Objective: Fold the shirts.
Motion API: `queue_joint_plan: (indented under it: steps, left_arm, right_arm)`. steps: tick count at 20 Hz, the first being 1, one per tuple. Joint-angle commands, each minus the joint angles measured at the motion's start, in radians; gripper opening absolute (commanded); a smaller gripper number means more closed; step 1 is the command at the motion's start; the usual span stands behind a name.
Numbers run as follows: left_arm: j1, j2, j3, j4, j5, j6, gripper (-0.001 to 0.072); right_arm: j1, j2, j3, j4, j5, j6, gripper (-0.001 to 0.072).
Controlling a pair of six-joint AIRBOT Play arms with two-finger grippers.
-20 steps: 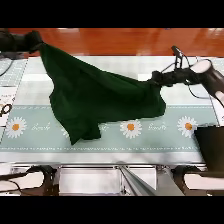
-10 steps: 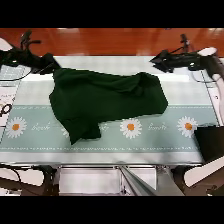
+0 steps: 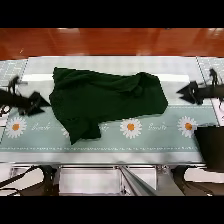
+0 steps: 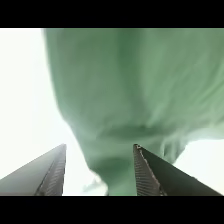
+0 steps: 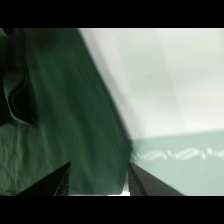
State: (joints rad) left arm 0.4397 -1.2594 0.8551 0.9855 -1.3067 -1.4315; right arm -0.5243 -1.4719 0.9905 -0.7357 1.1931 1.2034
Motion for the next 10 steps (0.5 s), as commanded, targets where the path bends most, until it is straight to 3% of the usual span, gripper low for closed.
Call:
queue_joint_plan:
  steps: [1,10]
  left_arm:
    - [0.087,0.042,-0.225,-0.174,0.027,0.031,0.0506]
    - [0.089,-0.081,-0.224,-0.187,0.121,0.005,0.0505]
  right_arm:
    - [-0.048,0.083,-0.216,0.061,-0.064,-0.109,0.0409]
    - [-0.047,0.083,-0.216,0.056,0.005,-0.122,0.0409]
